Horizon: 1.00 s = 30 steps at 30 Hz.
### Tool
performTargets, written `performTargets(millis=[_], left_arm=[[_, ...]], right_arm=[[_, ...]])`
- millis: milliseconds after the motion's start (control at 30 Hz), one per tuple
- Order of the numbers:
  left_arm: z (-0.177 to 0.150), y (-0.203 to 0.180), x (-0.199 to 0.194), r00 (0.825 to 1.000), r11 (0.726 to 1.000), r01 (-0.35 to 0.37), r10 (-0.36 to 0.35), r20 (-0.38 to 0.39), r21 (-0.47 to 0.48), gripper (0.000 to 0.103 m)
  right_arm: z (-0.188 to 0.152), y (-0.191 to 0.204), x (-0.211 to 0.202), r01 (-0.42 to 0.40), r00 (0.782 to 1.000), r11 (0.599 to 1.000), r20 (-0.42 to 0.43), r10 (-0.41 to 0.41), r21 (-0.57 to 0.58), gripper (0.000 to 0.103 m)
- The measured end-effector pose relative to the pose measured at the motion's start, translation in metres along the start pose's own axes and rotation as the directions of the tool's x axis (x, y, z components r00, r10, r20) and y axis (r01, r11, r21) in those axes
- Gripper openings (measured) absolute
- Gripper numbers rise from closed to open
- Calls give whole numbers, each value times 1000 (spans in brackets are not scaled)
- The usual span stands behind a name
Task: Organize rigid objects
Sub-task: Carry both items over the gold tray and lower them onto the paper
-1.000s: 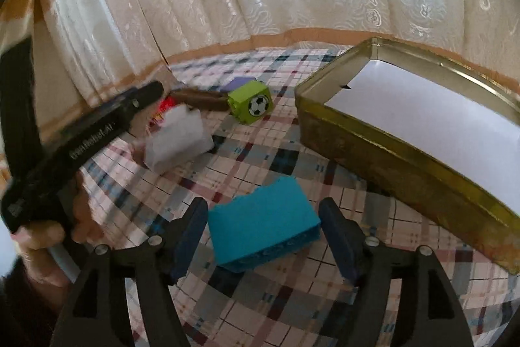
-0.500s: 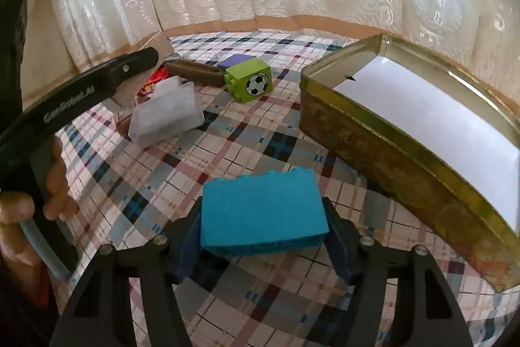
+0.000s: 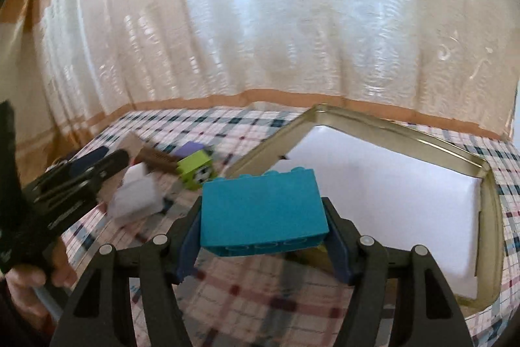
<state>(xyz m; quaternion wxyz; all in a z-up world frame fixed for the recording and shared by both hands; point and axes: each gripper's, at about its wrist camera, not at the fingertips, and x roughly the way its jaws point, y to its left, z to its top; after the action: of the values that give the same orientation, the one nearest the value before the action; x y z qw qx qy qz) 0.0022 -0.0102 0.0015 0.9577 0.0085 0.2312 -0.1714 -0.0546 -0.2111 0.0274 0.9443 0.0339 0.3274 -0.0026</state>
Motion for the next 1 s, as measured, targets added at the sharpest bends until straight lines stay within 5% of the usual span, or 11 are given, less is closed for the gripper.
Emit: performTargets(millis=[1000], left_arm=[[10,-117,10,986,984,165,-167,21,73,42]], right_arm=[[3,-108,-22,251,966,962,36,-256,111,68]])
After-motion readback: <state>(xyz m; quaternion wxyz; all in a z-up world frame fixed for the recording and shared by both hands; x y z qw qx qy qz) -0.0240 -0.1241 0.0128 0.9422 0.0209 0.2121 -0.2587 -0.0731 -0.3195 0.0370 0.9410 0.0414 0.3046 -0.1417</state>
